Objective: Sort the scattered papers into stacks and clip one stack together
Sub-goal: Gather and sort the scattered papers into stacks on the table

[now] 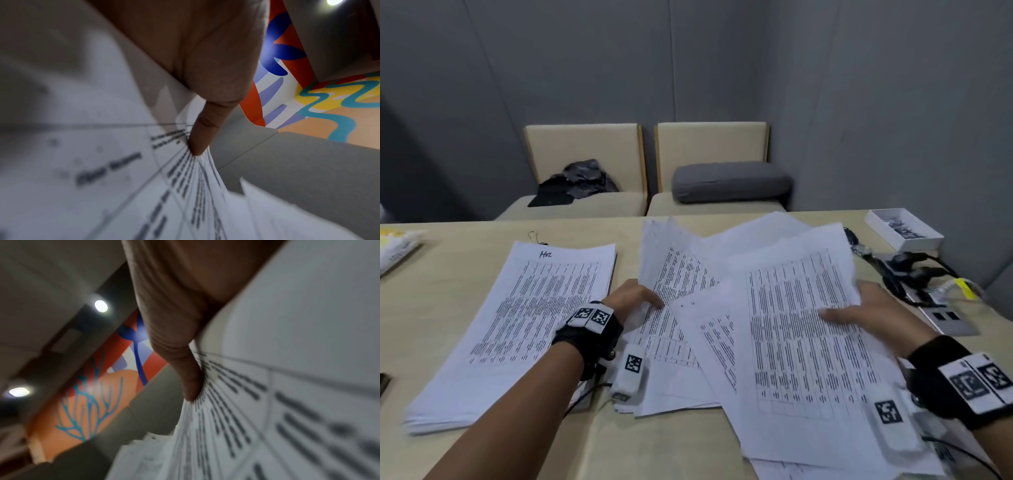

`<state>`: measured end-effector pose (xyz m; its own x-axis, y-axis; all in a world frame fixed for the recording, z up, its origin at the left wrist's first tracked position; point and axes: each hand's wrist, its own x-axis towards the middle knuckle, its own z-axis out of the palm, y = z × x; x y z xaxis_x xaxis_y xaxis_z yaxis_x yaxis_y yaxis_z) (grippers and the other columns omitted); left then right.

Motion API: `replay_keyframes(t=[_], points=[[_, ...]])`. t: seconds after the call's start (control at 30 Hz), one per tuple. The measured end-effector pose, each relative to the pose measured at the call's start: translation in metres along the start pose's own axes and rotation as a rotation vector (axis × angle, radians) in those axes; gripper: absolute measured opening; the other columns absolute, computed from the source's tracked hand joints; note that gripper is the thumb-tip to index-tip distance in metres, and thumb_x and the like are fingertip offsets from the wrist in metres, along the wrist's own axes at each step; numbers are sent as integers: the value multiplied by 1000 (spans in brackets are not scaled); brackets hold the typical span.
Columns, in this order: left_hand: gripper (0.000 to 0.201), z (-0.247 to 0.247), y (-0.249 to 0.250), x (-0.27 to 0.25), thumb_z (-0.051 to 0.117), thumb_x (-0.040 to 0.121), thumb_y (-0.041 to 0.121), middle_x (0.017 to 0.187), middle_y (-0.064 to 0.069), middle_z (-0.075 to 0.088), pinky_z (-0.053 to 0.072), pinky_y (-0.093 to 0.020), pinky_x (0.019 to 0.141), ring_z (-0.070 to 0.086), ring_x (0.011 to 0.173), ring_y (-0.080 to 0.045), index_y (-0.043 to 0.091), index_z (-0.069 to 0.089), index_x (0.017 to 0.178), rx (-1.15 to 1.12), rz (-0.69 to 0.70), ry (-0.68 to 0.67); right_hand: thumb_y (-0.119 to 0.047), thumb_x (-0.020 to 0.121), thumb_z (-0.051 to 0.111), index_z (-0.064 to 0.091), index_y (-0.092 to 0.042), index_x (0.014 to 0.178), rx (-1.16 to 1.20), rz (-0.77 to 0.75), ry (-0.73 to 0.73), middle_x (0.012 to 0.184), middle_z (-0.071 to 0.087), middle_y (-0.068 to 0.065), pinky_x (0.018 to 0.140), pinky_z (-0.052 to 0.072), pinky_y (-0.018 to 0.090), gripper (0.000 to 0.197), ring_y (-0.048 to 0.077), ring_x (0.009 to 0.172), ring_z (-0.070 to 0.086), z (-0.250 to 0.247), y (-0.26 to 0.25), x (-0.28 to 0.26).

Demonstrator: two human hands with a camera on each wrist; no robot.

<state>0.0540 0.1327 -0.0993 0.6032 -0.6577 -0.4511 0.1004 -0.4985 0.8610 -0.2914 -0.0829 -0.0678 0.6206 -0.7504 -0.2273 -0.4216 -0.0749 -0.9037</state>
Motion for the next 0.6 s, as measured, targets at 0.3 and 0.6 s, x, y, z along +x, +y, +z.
replay_keyframes(t=[0.3, 0.6], points=[[49, 8, 7, -18, 49, 99, 38, 134, -3, 53, 29, -35, 113, 50, 123, -18, 11, 45, 139, -308, 35, -141, -9, 78, 80, 57, -16, 126, 169, -189, 271, 118, 69, 0, 97, 51, 42, 53, 22, 104, 68, 42, -58, 15], [37, 6, 14, -46, 81, 71, -2, 95, -13, 75, 56, -25, 74, 72, 94, -27, -9, 65, 104, -2, 150, 25, -24, 81, 77, 39, -17, 144, -276, -185, -106, 145, 49, 1, 111, 39, 44, 73, 24, 133, 46, 100, -38, 50]])
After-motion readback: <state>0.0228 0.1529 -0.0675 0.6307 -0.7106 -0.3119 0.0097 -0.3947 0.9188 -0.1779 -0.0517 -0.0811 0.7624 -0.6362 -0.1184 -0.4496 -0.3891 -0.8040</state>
